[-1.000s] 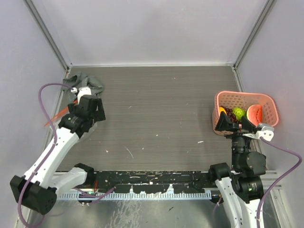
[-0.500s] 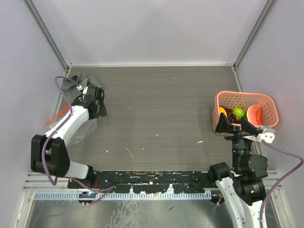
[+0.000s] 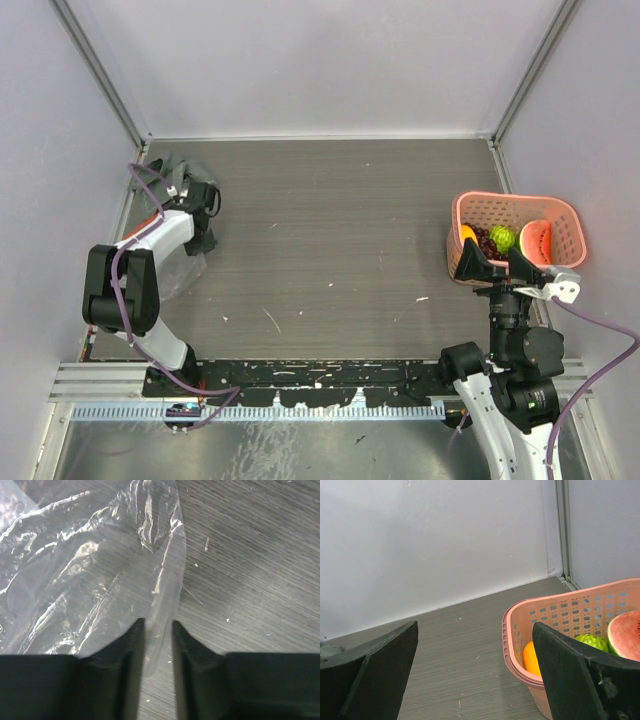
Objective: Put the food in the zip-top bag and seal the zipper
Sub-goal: Pick up the zipper food storage bag at the corner of the board.
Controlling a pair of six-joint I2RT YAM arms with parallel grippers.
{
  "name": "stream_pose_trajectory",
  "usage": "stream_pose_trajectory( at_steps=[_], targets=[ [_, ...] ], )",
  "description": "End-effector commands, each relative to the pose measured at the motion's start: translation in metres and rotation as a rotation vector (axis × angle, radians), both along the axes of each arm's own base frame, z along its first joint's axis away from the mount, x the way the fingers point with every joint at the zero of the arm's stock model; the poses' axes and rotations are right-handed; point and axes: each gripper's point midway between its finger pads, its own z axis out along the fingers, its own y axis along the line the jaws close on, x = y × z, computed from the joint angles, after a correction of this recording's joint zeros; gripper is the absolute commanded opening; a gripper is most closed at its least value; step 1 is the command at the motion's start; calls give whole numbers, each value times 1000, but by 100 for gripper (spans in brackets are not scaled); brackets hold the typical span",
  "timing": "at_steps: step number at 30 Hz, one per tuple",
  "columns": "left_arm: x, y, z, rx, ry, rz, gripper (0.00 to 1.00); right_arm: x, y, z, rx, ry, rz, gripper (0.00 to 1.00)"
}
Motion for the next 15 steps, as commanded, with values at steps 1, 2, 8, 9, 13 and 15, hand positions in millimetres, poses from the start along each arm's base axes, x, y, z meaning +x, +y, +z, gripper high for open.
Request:
stream_pose_trajectory(
  at_steps=[1, 2, 8, 9, 13, 15],
  targets=[
    [14, 1, 11, -8, -57, 21, 17, -4, 0, 12, 3, -38, 5, 100],
    [11, 2, 12, -5, -56, 20, 11, -4, 0, 11, 2, -37, 7, 100],
    [-7, 5, 24, 10, -68, 20, 0, 0, 5, 10, 2, -22, 26, 100],
    [-9, 4, 28, 6, -79, 15, 0, 1, 7, 10, 5, -20, 35, 100],
    [-17, -6, 48, 34, -130, -39, 0, 8, 21, 11, 11, -20, 103, 100],
    [-20, -17, 60, 45, -166, -86, 0, 13, 28, 10, 11, -6, 140, 100]
  ],
)
